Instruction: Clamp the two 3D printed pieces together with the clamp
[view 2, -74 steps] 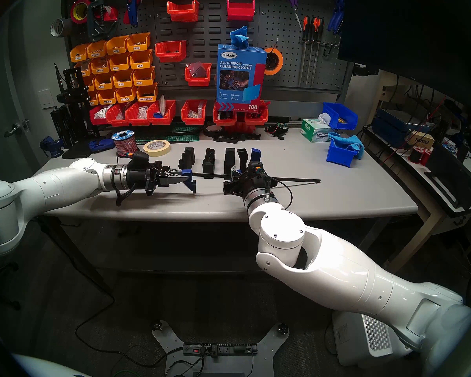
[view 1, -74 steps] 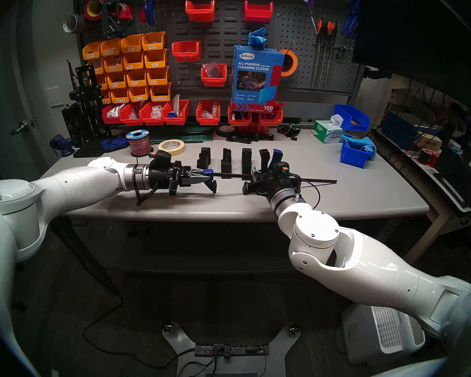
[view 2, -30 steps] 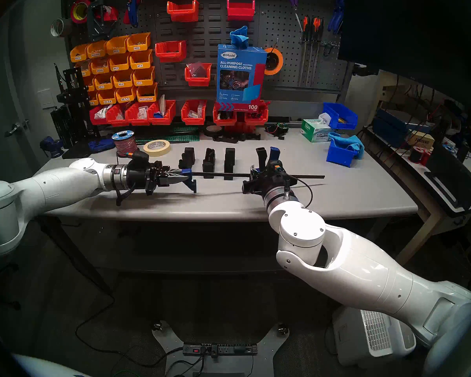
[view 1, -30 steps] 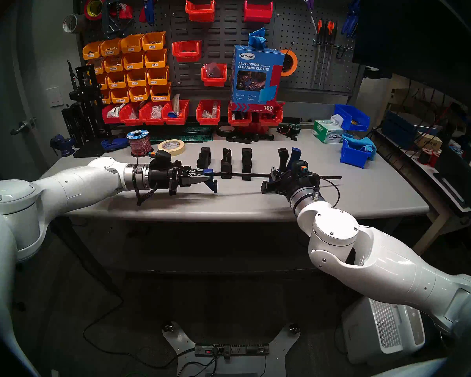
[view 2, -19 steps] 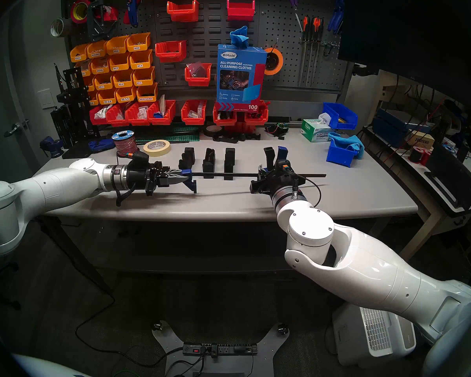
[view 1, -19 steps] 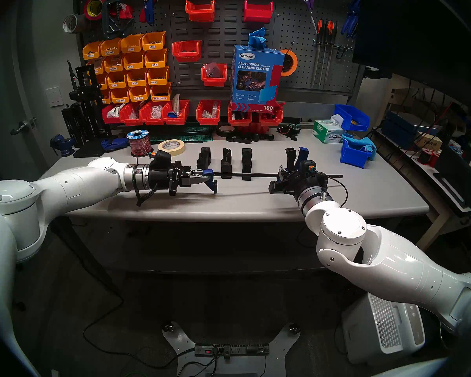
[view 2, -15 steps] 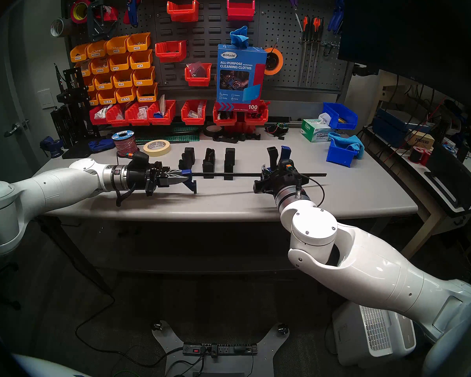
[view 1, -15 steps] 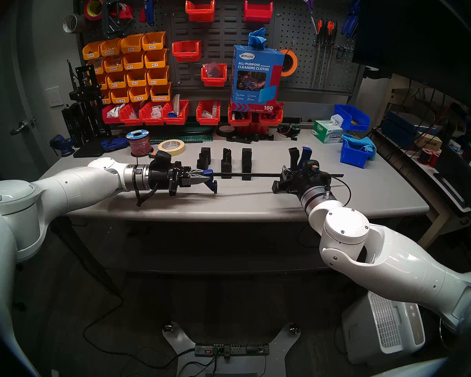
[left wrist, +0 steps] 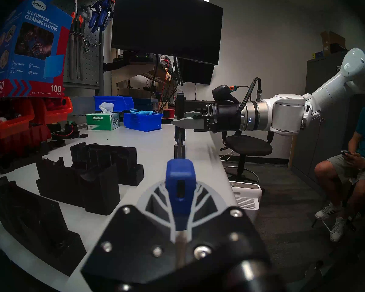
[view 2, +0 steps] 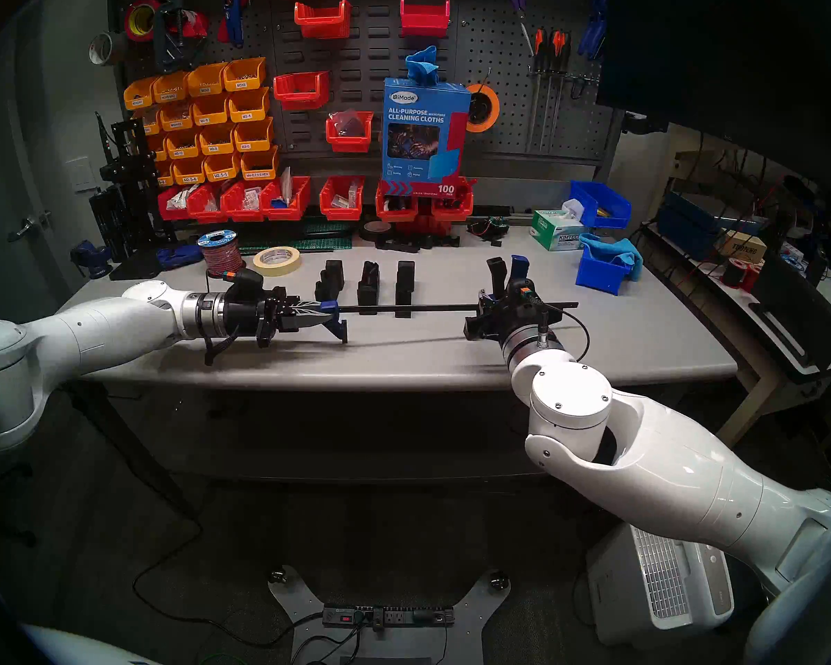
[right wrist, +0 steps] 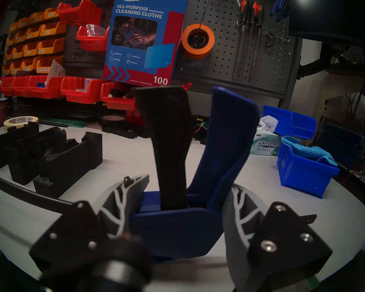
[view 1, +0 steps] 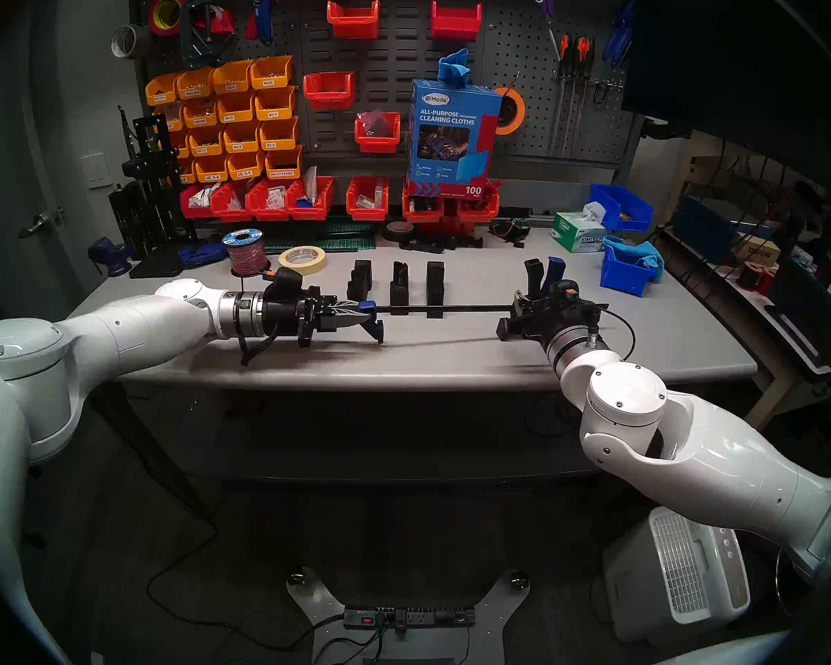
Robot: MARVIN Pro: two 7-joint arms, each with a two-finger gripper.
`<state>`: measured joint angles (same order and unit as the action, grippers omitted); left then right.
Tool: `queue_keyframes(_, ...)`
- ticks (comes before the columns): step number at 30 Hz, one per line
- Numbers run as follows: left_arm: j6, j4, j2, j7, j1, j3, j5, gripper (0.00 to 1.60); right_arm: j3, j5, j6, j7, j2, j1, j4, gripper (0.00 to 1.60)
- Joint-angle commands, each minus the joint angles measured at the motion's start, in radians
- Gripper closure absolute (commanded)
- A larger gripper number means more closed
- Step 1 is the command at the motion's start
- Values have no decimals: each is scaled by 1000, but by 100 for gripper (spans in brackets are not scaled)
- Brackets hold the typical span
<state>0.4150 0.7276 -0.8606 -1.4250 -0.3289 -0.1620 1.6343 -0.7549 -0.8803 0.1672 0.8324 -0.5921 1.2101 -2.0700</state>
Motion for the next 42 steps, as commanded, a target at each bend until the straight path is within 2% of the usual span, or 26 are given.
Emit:
queue_keyframes(1, 0, 0, 7, -59, 15, 12, 3, 160, -32, 1, 8, 13, 46, -14, -1, 160)
queue_keyframes(27, -4, -3, 7, -59, 14, 16, 2, 160, -17, 11, -1, -8, 12, -25, -5, 160)
queue_keyframes(42, -15, -83, -27, -59, 33, 50, 23, 160, -26, 21, -11, -12, 11, -53, -25, 160)
